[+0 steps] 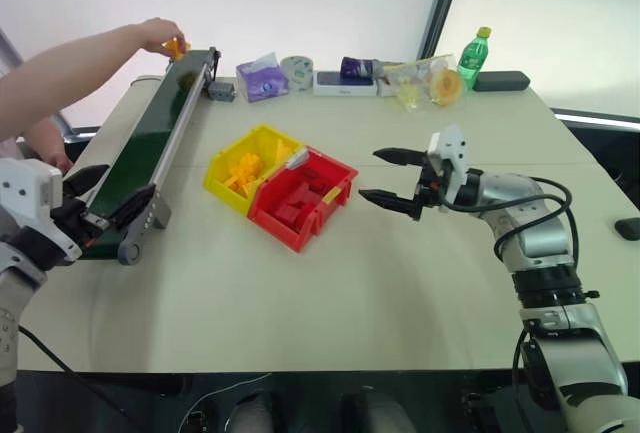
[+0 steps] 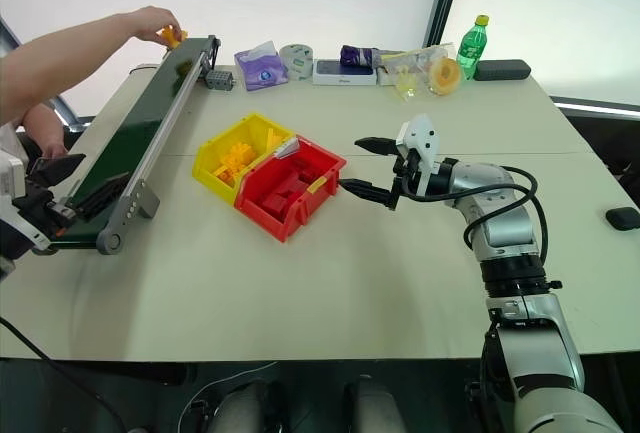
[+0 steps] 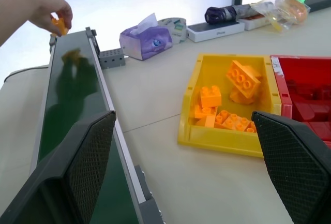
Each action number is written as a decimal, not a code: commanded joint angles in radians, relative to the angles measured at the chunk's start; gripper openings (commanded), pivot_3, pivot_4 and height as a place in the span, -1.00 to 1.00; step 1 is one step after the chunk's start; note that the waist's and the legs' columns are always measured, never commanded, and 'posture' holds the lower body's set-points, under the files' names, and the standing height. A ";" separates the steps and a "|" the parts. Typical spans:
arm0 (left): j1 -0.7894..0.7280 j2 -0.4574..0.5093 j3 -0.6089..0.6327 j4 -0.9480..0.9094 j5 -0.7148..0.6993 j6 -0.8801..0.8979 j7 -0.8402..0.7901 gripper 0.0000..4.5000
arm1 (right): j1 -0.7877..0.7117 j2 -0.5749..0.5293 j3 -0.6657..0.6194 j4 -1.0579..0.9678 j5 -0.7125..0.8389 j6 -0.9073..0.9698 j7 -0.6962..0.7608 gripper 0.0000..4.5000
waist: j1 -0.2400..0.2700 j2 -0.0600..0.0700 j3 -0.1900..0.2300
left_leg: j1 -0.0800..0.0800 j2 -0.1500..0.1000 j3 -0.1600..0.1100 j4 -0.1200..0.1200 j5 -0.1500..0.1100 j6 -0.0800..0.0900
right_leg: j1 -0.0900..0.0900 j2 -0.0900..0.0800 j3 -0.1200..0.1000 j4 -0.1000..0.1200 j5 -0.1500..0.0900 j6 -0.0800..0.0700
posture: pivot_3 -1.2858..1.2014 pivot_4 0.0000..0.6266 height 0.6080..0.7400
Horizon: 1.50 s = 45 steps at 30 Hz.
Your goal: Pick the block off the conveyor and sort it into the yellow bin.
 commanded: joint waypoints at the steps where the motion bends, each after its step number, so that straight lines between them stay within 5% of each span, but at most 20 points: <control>1: 0.000 0.005 0.025 -0.018 -0.005 -0.028 -0.004 0.97 | -0.032 -0.011 -0.019 0.016 0.002 -0.036 0.015 1.00 | 0.000 0.000 0.000 | 0.000 0.000 0.000 0.000 0.000 0.000 | 0.000 0.000 0.000 0.000 0.000 0.000 | 0.03 -0.52 1.00; 30: 0.042 -0.023 0.054 -0.042 -0.029 -0.058 0.005 0.97 | -0.025 -0.009 -0.014 0.059 -0.005 -0.083 0.041 1.00 | 0.000 0.000 0.000 | 0.000 0.000 0.000 0.000 0.000 0.000 | 0.000 0.000 0.000 0.000 0.000 0.000 | 0.03 -0.52 1.00; 45: 0.281 -0.322 0.171 -0.188 0.064 -0.236 0.268 0.97 | -0.037 0.002 -0.011 0.062 -0.005 -0.081 0.036 1.00 | 0.001 0.000 0.000 | 0.000 0.000 0.000 0.001 0.000 0.000 | 0.001 0.000 0.000 0.000 0.000 0.000 | 0.03 -0.52 1.00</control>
